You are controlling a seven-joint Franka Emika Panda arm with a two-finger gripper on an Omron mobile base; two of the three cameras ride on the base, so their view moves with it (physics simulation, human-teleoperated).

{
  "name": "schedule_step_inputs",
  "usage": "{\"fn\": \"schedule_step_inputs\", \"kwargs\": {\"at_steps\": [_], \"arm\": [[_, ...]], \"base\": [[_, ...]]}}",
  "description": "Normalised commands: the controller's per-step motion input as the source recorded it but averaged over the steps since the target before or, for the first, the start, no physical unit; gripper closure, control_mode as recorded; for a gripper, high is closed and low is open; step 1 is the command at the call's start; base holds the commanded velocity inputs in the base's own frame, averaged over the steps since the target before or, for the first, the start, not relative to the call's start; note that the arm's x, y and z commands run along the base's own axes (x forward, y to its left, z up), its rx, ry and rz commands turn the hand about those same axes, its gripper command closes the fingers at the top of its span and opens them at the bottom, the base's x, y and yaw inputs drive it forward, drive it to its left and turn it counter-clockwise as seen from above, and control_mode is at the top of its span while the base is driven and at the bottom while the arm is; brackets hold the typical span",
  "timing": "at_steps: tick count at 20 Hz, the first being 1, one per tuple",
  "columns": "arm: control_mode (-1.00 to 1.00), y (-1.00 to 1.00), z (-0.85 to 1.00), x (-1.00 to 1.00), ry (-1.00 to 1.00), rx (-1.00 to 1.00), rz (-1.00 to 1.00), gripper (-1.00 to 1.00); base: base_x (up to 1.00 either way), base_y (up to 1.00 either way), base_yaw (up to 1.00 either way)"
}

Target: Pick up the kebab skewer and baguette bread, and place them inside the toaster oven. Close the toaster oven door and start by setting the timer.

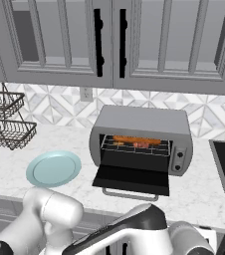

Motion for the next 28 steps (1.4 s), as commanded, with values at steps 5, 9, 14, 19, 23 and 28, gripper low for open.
{"fn": "schedule_step_inputs", "kwargs": {"at_steps": [5,9,14,19,23,28], "arm": [[-1.00,0.00,0.00,0.00,0.04,0.00,0.00,-1.00],[-1.00,0.00,0.03,0.04,0.02,0.00,0.00,-1.00],[-1.00,0.00,0.34,-0.14,0.00,0.00,0.00,-1.00],[-1.00,0.03,0.36,-0.29,0.00,-0.01,0.00,-1.00],[-1.00,0.21,0.26,0.37,0.00,0.00,0.02,-1.00],[-1.00,0.26,0.08,0.51,0.01,-0.01,0.01,-1.00]], "base": [[0.00,0.00,0.00],[0.00,0.00,0.00],[0.00,0.00,0.00],[0.00,0.00,0.00],[0.00,0.00,0.00],[0.00,0.00,0.00]]}}
